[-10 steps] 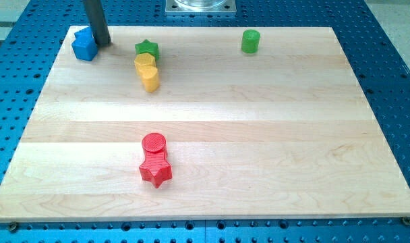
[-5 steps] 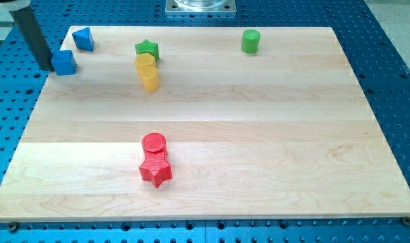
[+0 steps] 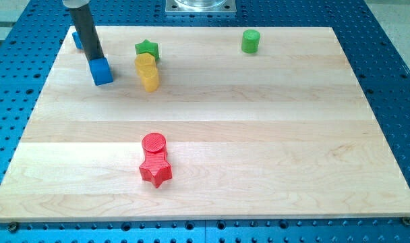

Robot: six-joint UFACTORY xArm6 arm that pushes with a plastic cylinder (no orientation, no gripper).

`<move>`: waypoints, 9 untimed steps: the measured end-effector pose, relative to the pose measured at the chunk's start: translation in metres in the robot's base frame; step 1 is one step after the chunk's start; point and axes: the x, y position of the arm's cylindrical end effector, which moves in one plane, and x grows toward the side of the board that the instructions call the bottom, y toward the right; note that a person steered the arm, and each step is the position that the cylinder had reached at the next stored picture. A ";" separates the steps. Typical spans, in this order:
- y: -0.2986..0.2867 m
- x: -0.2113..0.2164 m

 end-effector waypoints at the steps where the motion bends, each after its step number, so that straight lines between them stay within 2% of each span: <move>1: 0.001 0.000; 5: 0.011 0.009; 7: 0.019 -0.031; 8: 0.051 -0.041; 9: 0.083 -0.008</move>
